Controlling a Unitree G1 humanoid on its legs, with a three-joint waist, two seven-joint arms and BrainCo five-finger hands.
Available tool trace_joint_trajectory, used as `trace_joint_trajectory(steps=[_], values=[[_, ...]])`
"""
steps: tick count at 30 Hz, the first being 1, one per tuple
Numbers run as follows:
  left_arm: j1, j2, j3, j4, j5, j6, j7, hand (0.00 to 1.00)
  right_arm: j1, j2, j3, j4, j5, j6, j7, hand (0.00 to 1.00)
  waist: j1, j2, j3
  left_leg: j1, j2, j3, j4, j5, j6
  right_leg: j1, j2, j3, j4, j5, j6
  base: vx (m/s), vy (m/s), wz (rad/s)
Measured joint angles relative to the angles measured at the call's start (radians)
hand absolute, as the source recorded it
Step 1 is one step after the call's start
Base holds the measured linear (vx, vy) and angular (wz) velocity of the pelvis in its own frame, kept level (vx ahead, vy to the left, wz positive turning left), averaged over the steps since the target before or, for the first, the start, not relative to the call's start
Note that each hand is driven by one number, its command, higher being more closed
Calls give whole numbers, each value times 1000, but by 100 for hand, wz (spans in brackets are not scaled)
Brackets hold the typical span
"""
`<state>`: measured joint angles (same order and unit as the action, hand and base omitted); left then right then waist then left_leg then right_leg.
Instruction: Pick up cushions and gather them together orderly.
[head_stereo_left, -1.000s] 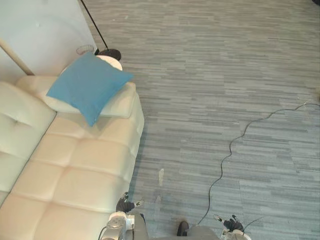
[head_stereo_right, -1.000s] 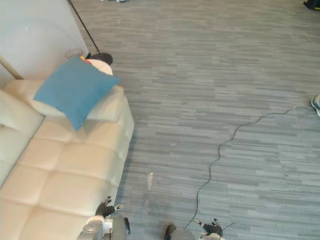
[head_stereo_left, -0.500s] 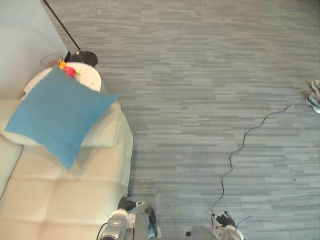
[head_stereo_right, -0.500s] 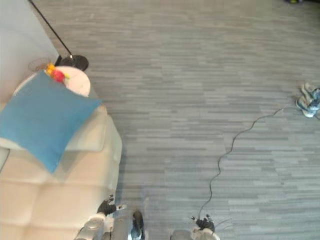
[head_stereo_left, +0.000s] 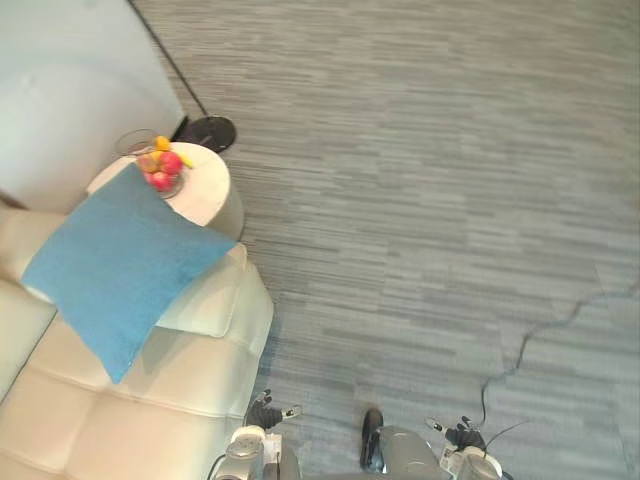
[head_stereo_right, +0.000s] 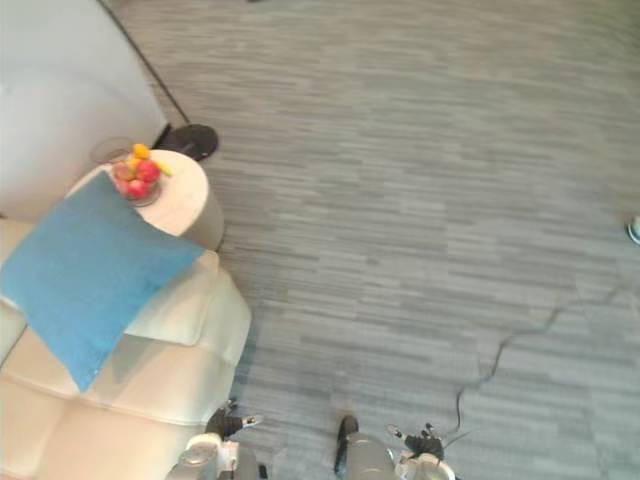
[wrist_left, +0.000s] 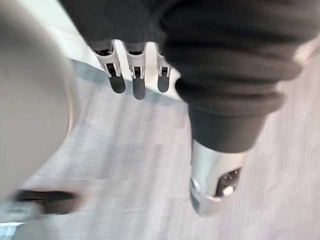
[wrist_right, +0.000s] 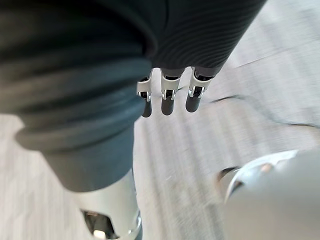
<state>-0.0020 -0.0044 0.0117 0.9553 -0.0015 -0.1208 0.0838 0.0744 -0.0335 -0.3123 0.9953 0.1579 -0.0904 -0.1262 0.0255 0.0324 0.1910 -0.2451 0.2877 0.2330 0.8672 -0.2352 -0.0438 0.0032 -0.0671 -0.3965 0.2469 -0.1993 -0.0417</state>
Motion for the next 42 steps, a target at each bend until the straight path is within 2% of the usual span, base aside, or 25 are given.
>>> trace_joint_trajectory(steps=[4,6,7,9,11,13,14,15,17,18,19,21,23,24,25,26,28,31,32,33,35,36,38,39,42], values=[[-17,-27,-34,-2,2,1,-1,0,9,12,-11,0,3,1,-2,0,6,-1,-4,-39,-44,216,-340,26,20,77,-23,-120,-87,1,34,281,-38,97],[-17,-27,-51,7,12,1,-1,0,8,15,-42,3,11,0,-5,0,8,2,-5,-13,-104,288,-575,123,27,107,-24,-156,-115,3,53,388,96,81],[-21,-17,-60,18,19,0,-1,0,0,15,-47,6,11,0,-7,0,20,-3,-5,24,-147,279,-676,238,79,121,-31,-143,-115,-8,78,328,121,31],[-29,-3,-71,33,18,1,-1,0,-9,28,-44,8,10,0,-7,0,22,-32,-11,39,-184,276,-697,228,86,128,-57,-128,-119,4,101,291,111,27],[-29,12,-70,36,18,-1,-3,0,-15,33,-38,13,6,0,-5,0,23,-44,-12,34,-186,271,-620,155,93,127,-83,-91,-51,-5,117,348,149,17],[-28,16,-70,41,18,1,-2,0,-17,30,-37,13,0,0,-1,0,22,-37,-18,53,-182,252,-554,70,87,52,-149,-48,217,-19,147,306,160,5],[-24,24,-71,44,17,2,-2,0,-17,28,-36,10,-2,0,0,0,16,-39,-18,74,-191,236,-551,48,83,-11,-189,-19,378,0,167,306,137,35],[-21,35,-74,53,17,3,-1,0,-14,28,-36,12,-2,0,0,0,5,-45,-21,98,-201,214,-550,35,82,-62,-210,15,508,-26,186,319,79,62],[-10,62,-79,56,16,6,1,0,-9,25,-35,13,-2,0,-1,0,-10,-48,-22,155,-212,181,-580,30,83,-113,-211,32,567,-74,166,292,8,72],[-7,73,-76,54,15,6,4,0,-15,22,-32,15,-2,0,0,0,-10,-45,-21,185,-212,159,-601,31,82,-139,-189,45,533,-94,152,334,-78,79],[-7,75,-75,54,6,5,11,0,-17,22,-25,11,0,-3,1,0,-14,-40,-21,214,-209,115,-624,35,75,-179,-132,114,431,-106,134,315,-105,70],[-10,67,-75,54,0,5,13,0,-17,20,-24,7,0,-6,1,0,-24,-36,-22,213,-208,64,-625,36,73,-208,-79,211,310,-102,132,251,-180,96],[-22,55,-77,54,0,4,13,0,-14,19,-24,6,5,-7,2,0,-26,-47,-22,212,-210,-1,-621,39,43,-218,-33,349,125,-25,123,204,-202,120],[-27,50,-75,54,0,4,13,0,-12,22,-24,7,12,-7,2,0,-27,-56,-18,212,-214,-38,-608,28,18,-209,-25,392,62,77,122,185,-246,98],[-27,45,-69,56,0,4,14,0,-14,22,-25,10,17,-7,2,0,-27,-45,-15,207,-202,-62,-599,22,-2,-192,-13,373,70,92,100,206,-320,82],[-16,27,-66,51,0,1,14,0,-15,22,-25,8,18,-10,2,0,-16,-25,-22,207,-174,-84,-608,28,-16,-182,11,361,76,89,100,229,-344,61],[-17,5,-55,52,1,1,10,0,-16,31,-25,-2,19,-17,7,0,-17,-22,-21,211,-164,-125,-623,41,-39,-171,14,308,102,44,70,168,-278,74],[-25,-26,-45,35,8,1,8,0,2,35,-28,-9,39,-17,7,0,-22,-20,-20,181,-130,-141,-583,54,-59,-127,9,198,107,21,57,48,-225,110],[-24,-30,-46,23,10,-1,5,0,22,40,-29,-38,41,-17,7,0,-20,-20,-20,169,-88,-16,-525,38,-25,-84,-1,124,90,12,44,-5,-137,112],[-24,-30,-46,23,10,-1,5,0,24,41,-29,-41,41,-18,7,0,-20,-20,-21,167,-79,11,-514,35,-16,-77,-3,113,86,11,41,-43,-95,112],[-25,-29,-46,22,16,-1,5,0,29,34,-29,-42,41,-19,7,0,-19,-16,-26,152,-34,158,-469,15,20,-57,-14,62,68,5,38,-92,2,74],[-23,-26,-47,23,19,0,6,0,30,30,-29,-42,41,-19,7,0,-18,-10,-30,144,-27,202,-466,14,22,-56,-27,40,68,0,41,-86,67,62],[-7,-12,-56,39,20,1,6,0,31,23,-29,-39,41,-18,9,0,-12,-5,-34,137,-46,198,-483,17,16,-56,-35,48,66,-2,56,-56,81,38],[-2,3,-77,42,21,2,6,0,35,23,-29,-36,41,-17,11,0,-13,-7,-41,137,-65,189,-508,33,-1,-56,-40,53,54,7,60,-38,104,25],[2,45,-111,67,27,2,6,0,49,24,-31,-35,42,-15,11,0,-17,-7,-65,143,-122,161,-603,91,-4,-51,-46,60,0,38,70,6,68,30]])
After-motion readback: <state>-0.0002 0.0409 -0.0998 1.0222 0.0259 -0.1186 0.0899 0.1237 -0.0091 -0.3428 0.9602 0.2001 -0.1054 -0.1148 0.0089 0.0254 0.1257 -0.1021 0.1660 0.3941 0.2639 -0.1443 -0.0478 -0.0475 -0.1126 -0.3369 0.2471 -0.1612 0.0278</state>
